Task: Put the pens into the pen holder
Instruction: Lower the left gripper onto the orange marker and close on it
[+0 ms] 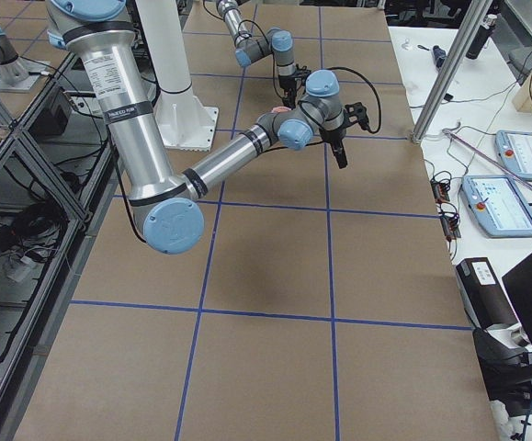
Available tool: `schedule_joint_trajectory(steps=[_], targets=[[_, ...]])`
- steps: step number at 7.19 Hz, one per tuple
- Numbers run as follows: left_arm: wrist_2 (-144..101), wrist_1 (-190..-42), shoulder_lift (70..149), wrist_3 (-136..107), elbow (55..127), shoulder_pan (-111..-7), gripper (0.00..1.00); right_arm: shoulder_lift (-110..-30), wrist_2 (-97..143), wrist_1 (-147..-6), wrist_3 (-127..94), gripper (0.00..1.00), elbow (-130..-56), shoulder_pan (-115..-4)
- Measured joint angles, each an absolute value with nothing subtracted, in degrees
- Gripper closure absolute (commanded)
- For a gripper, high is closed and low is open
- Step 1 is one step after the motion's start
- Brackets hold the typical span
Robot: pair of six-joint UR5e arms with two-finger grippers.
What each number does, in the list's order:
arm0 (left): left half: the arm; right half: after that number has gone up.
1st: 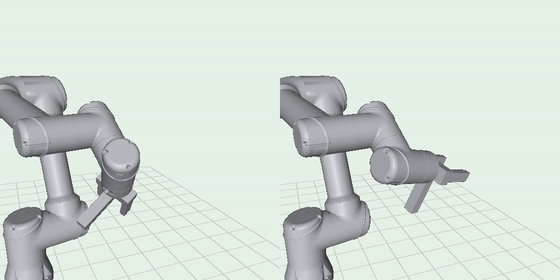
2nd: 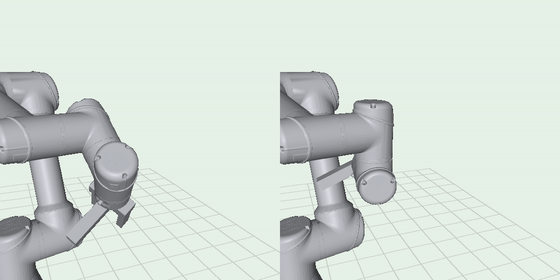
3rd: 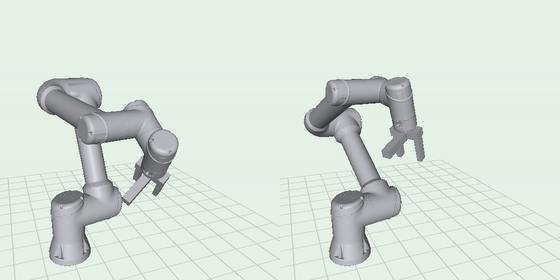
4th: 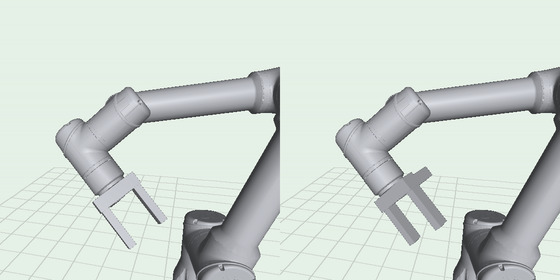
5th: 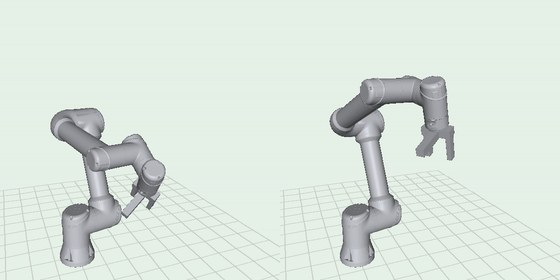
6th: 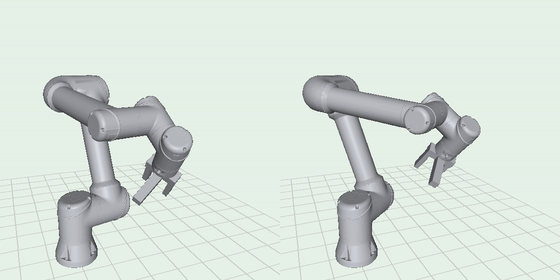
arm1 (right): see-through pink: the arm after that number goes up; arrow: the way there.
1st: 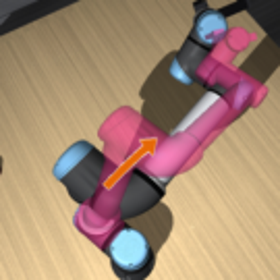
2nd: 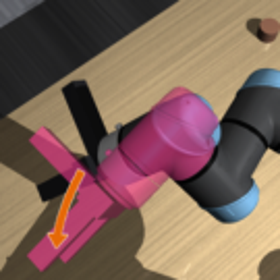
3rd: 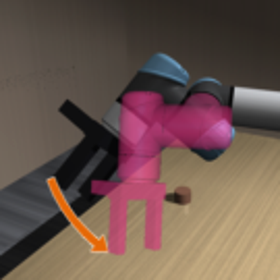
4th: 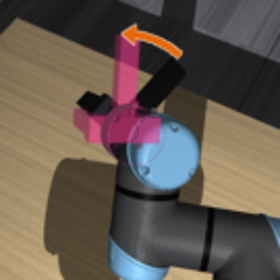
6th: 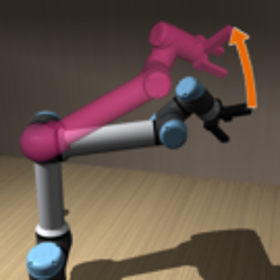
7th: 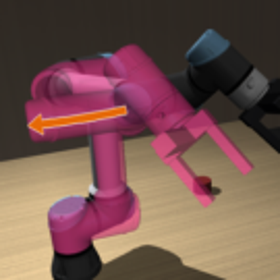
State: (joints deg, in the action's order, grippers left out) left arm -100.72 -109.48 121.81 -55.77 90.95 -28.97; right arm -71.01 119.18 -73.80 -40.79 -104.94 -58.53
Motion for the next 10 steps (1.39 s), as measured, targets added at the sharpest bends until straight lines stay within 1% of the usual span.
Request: schedule_joint_trajectory(steps=[5,6,7,8,9,10], targets=[[-100.7,-109.5,122.4,-55.8,90.4,-28.2,0.54,-71.0,119.2,-73.8,-40.8,0.01,-104.9,-58.5],[-100.7,-109.5,122.4,-55.8,90.1,-28.2,0.59,-71.0,119.2,-73.8,-40.8,0.01,-104.9,-58.5],[-100.7,-109.5,122.5,-55.8,90.0,-28.2,0.71,-71.0,119.2,-73.8,-40.9,0.01,-104.9,-58.5],[-100.7,-109.5,122.5,-55.8,89.9,-28.2,0.91,-71.0,119.2,-73.8,-40.9,0.01,-104.9,-58.5],[-100.7,-109.6,122.5,-55.8,89.8,-28.4,1.00,-71.0,119.2,-73.8,-40.9,0.01,-104.9,-58.5],[-100.7,-109.6,122.5,-55.8,89.9,-28.4,1.00,-71.0,119.2,-73.8,-40.8,0.01,-104.9,-58.5]])
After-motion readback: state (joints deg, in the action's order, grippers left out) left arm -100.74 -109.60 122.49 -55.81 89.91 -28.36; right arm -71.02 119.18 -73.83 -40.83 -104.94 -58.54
